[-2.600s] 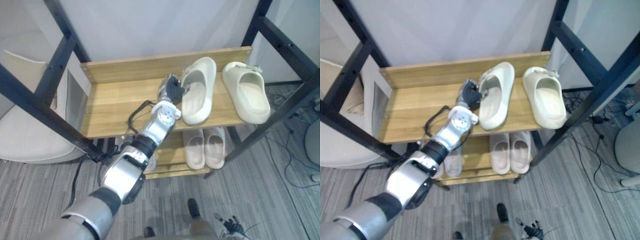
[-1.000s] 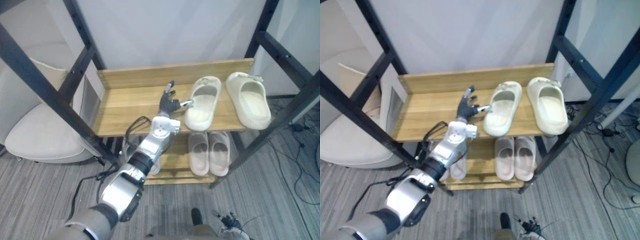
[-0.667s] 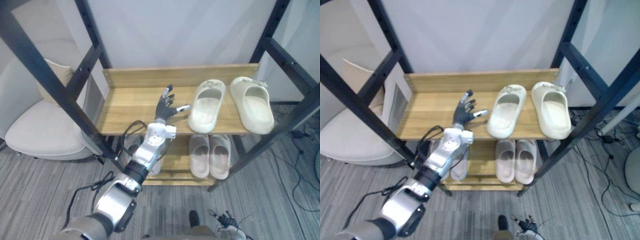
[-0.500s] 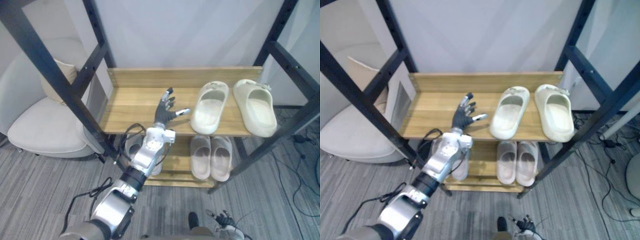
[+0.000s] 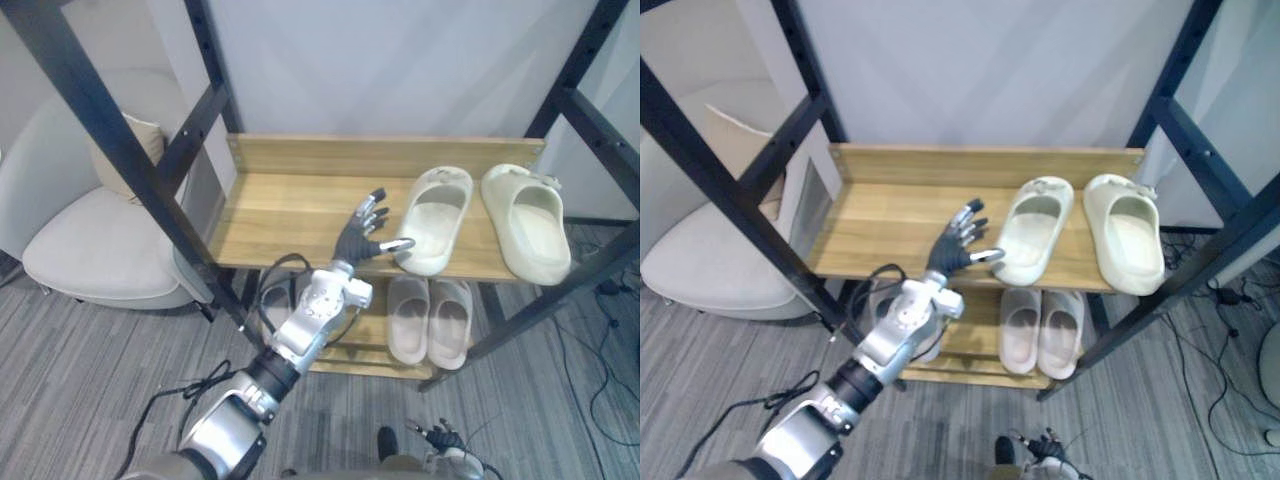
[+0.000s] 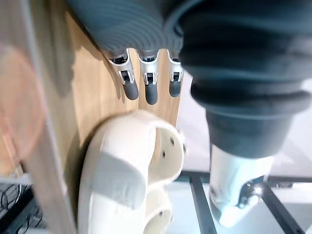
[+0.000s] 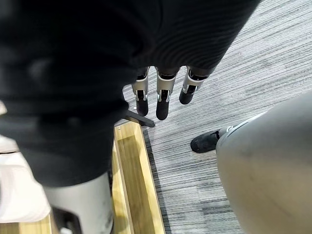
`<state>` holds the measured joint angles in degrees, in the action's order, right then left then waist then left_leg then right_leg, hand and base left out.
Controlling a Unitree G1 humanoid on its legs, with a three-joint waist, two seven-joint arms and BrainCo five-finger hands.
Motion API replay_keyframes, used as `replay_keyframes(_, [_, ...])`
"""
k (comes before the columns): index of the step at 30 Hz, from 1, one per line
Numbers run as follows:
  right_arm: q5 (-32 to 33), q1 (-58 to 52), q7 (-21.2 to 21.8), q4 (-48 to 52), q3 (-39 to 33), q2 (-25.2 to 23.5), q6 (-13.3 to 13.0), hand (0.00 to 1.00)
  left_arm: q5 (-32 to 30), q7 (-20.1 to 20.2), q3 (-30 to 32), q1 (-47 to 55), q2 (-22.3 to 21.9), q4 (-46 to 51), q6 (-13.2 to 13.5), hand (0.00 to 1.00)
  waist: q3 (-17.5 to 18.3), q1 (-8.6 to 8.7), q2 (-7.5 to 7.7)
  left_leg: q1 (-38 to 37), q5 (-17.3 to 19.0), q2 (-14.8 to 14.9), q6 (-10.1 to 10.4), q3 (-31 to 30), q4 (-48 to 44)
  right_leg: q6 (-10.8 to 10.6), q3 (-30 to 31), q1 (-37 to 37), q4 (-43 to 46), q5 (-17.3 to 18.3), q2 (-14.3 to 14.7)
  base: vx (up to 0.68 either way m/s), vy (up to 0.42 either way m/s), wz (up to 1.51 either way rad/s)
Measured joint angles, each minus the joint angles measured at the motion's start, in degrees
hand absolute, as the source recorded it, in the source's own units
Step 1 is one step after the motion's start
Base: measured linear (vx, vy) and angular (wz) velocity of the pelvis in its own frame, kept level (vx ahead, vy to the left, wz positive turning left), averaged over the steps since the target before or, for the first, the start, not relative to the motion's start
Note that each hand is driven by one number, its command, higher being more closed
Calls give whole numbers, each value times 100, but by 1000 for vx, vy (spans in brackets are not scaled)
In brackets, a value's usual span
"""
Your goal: Organize the slippers on the shoe rack
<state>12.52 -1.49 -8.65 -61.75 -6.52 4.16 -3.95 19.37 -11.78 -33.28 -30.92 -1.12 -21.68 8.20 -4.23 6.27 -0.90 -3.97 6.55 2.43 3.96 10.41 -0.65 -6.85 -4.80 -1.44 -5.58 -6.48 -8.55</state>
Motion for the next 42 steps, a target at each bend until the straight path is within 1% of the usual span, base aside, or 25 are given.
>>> replay_keyframes(4, [0,23,-30,-16,6,2,1,0,13,76,-214,-164,-56,-201,23,0,-3,5,16,-2,0,-3,0,-3,-7,3,2,4,0,2,-3,0,0,0])
replay_keyframes(9, [2,34,-39,-18,4,2,4,0,109,72,-392,-462,-254,-604,59,0,-11,24,47,-2,-1,-12,-1,-2,-13,3,13,1,0,2,-11,-6,-5,0])
replay_keyframes(14, [2,38,-79,-20,-18,7,6,0,107,60,-562,-794,-468,-1048,109,0,-28,97,79,6,2,-15,1,37,-7,4,55,-22,0,3,-11,-7,-8,-2])
replay_keyframes(18, [1,40,-103,-20,-163,8,7,0,100,-45,-563,-871,-479,-1163,145,0,-29,97,79,22,10,-19,7,88,-5,4,101,-57,1,2,-11,-4,-4,-6])
replay_keyframes(23, [-2,39,-122,-19,-280,31,7,0,89,-58,-532,-889,-472,-1173,167,0,-22,93,67,35,63,-19,50,130,-18,3,169,-82,1,2,-7,-7,-9,-4])
replay_keyframes(27, [-1,44,-122,-9,-383,16,7,0,57,-53,-450,-886,-385,-1013,115,0,-18,90,40,35,61,-15,39,144,-17,3,184,-95,1,3,1,-5,-10,-2])
replay_keyframes(30, [-1,66,-122,11,-395,21,6,0,35,-35,-430,-766,-147,-580,-45,0,-46,85,-1,32,52,-6,25,144,-16,4,178,-97,1,3,10,0,0,0])
replay_keyframes(33, [-1,81,-107,14,-380,28,6,0,36,0,-389,-392,103,77,-163,0,-72,77,-47,31,50,4,23,133,-15,5,146,-94,2,3,17,-1,-21,1])
replay_keyframes(35, [0,66,-96,16,-269,36,0,0,46,85,-386,-97,320,646,-243,0,-72,51,-49,58,39,7,9,80,-45,4,90,-76,43,3,0,-2,-22,14])
replay_keyframes(37, [0,44,-71,7,-215,51,0,0,42,138,-403,90,461,1525,-249,0,-72,-36,-50,146,4,-37,-38,-37,-66,0,21,-89,45,3,-55,-17,-10,26])
replay_keyframes(38, [0,39,-65,0,-200,49,0,0,46,199,-411,146,512,1767,-240,0,-71,-73,-48,149,0,-46,-43,-54,-71,-1,15,-80,45,3,-63,-30,-6,20])
replay_keyframes(39, [-1,36,-36,-7,-135,45,1,0,51,280,-440,243,584,2150,-233,0,-69,-155,-46,150,-1,-58,-46,-78,-100,-1,1,-54,46,3,-80,-27,-3,13])
replay_keyframes(42, [-13,40,24,-30,36,65,0,0,97,539,-663,592,721,3076,-166,0,-57,-304,-50,212,-4,-109,-55,-292,-214,-27,-103,16,47,23,-151,-53,-18,23])
